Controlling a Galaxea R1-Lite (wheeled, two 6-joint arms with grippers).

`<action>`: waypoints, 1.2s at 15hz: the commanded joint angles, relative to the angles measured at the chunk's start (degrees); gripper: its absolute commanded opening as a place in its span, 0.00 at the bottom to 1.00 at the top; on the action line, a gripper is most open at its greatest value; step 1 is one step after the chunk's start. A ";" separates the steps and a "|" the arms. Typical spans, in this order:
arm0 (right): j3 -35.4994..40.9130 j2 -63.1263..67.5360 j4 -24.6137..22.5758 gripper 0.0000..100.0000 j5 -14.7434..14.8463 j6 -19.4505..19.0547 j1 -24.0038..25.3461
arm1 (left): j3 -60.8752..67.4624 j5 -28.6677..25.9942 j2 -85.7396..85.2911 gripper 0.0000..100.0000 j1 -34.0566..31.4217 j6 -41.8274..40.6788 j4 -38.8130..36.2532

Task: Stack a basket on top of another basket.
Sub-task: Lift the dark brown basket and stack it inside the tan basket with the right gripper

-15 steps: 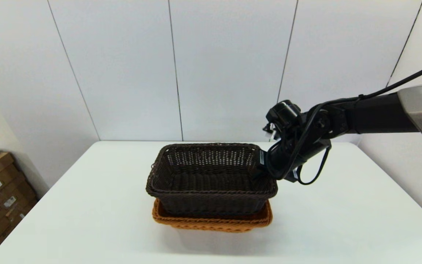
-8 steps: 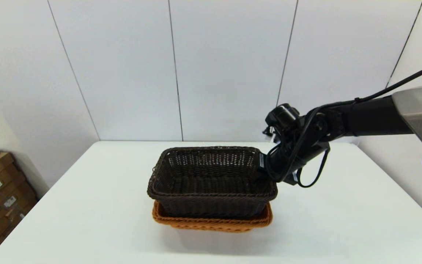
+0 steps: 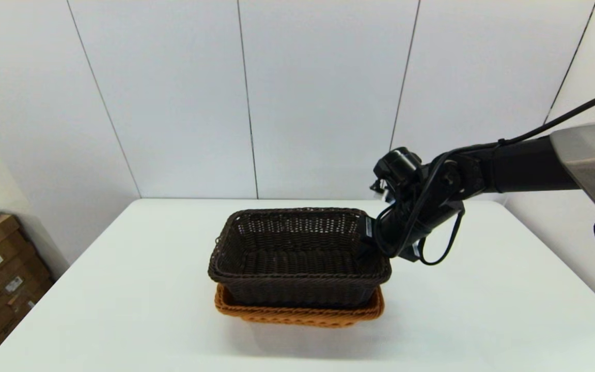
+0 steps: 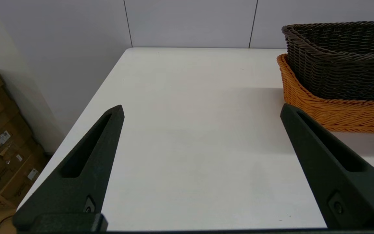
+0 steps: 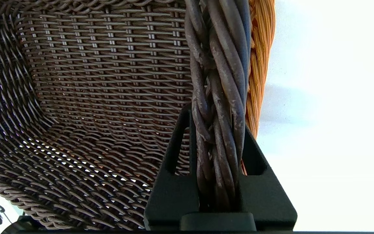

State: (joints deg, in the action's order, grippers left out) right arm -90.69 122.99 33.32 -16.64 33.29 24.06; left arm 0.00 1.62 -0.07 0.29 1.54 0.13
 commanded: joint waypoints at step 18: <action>11.06 -37.30 2.63 1.00 20.51 -1.65 0.28 | -0.09 0.05 -0.01 1.00 0.06 -0.04 0.04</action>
State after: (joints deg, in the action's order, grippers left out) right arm -88.61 100.22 35.36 -2.45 31.59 22.58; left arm 0.00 1.65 -0.07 0.33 1.54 0.16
